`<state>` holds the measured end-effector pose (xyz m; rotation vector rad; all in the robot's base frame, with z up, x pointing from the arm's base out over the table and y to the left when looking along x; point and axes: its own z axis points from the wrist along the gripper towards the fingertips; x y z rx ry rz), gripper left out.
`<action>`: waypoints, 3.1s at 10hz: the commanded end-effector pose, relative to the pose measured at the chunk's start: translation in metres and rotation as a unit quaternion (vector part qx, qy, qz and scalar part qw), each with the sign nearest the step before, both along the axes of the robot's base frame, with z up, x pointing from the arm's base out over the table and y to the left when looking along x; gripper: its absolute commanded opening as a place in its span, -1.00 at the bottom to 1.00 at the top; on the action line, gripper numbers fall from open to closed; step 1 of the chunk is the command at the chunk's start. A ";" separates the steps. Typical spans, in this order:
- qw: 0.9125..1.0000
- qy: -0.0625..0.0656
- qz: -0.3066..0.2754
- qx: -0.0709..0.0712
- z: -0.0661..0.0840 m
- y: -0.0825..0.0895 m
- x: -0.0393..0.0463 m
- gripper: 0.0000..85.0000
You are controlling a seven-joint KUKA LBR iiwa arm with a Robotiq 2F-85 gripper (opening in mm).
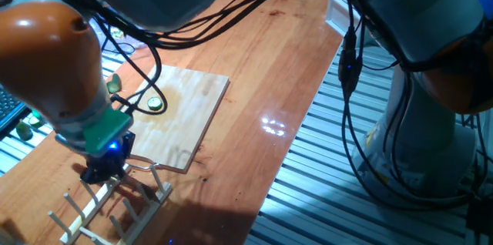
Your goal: Chop the cucumber into shreds
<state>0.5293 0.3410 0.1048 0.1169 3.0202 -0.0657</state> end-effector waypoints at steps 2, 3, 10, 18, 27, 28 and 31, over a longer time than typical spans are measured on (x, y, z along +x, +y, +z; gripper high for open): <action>1.000 -0.005 0.005 0.018 0.026 0.004 -0.0020 -1.00; 1.000 -0.002 0.003 0.029 0.050 0.005 -0.0045 -1.00; 0.998 0.019 0.056 0.036 0.157 -0.048 0.0048 -1.00; 0.996 0.019 0.089 -0.020 0.135 -0.162 0.0380 -1.00; 0.993 0.022 0.111 -0.016 0.092 -0.195 0.0583 -1.00; 0.993 0.019 0.113 -0.019 0.083 -0.195 0.0631 -1.00; 0.993 0.032 0.113 0.017 0.071 -0.200 0.0670 -1.00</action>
